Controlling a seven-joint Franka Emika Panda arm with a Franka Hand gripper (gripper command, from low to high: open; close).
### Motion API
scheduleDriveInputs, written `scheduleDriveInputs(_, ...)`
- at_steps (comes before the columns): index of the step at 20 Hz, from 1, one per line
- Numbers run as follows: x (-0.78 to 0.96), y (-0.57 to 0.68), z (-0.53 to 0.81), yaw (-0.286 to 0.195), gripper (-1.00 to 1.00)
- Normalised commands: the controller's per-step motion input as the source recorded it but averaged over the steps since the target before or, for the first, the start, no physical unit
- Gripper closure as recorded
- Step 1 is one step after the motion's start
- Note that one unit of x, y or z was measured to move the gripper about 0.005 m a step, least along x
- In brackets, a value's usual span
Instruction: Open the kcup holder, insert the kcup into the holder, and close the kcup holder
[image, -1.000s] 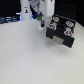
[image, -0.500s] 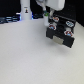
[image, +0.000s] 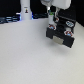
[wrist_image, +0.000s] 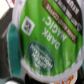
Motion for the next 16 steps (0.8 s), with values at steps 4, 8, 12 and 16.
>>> scheduleDriveInputs(4, 0.42, 0.12, 0.10, -0.085, 1.00)
scheduleDriveInputs(8, 0.46, 0.32, 0.40, -0.088, 1.00)
scheduleDriveInputs(12, 0.45, 0.48, 0.51, -0.040, 1.00)
scheduleDriveInputs(16, 0.37, 0.47, 0.31, -0.026, 1.00)
